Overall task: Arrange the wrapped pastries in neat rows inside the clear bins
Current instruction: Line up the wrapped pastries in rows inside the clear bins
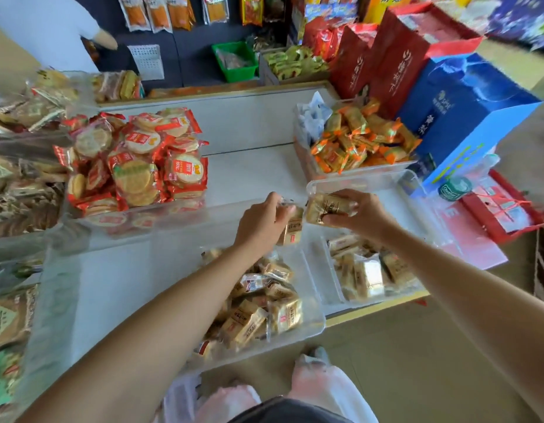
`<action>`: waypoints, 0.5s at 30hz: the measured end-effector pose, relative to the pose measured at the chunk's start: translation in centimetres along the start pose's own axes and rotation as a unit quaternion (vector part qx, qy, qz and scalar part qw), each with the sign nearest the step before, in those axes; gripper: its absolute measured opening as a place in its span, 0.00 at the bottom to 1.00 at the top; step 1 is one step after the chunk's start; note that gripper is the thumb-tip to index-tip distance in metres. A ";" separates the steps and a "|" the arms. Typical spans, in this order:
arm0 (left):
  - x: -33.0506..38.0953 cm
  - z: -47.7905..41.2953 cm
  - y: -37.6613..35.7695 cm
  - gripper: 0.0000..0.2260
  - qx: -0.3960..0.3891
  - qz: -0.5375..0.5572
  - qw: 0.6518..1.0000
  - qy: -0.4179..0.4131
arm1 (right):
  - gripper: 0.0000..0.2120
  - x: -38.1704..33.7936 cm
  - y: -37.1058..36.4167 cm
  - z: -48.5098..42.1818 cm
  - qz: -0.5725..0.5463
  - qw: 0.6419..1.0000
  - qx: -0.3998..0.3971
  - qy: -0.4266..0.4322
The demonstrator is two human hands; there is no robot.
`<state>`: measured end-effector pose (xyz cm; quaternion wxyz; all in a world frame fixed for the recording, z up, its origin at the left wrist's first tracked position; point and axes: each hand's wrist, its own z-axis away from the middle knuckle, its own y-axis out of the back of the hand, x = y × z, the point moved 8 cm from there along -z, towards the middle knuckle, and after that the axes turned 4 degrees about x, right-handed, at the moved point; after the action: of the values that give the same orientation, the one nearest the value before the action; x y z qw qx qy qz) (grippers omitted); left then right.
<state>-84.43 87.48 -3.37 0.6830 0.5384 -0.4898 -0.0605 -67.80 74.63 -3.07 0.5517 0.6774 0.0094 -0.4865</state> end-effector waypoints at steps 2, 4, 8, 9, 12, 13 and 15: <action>3.2 -0.9 -2.9 0.17 -0.022 -0.002 1.000 -0.012 | 0.22 3.7 2.7 0.2 0.006 1.000 0.006 -0.028; 6.0 -1.6 -6.2 0.18 -0.052 0.001 0.998 -0.023 | 0.22 7.3 4.7 0.3 0.012 0.999 -0.010 -0.051; 9.5 -2.3 -12.4 0.18 -0.115 -0.022 0.992 -0.040 | 0.28 12.4 5.8 -0.6 0.072 0.993 -0.084 -0.051; 9.7 -2.4 -13.4 0.18 -0.121 -0.034 0.991 -0.037 | 0.28 13.0 5.7 -0.8 0.095 0.988 -0.109 -0.047; 9.8 -2.7 -14.8 0.19 -0.099 -0.091 0.990 -0.050 | 0.26 13.9 4.9 -1.1 0.159 0.971 -0.179 -0.020; 9.9 -2.8 -14.9 0.20 -0.087 -0.124 0.986 -0.071 | 0.24 13.7 4.7 -1.3 0.167 0.967 -0.193 -0.003; 9.8 -2.8 -15.1 0.23 -0.095 -0.166 0.978 -0.088 | 0.21 13.1 4.3 -1.9 0.179 0.963 -0.201 0.029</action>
<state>-70.64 77.17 -9.26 0.6658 0.5379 -0.4433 -0.2663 -57.30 67.56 -8.82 0.7537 0.5574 0.0018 -0.3483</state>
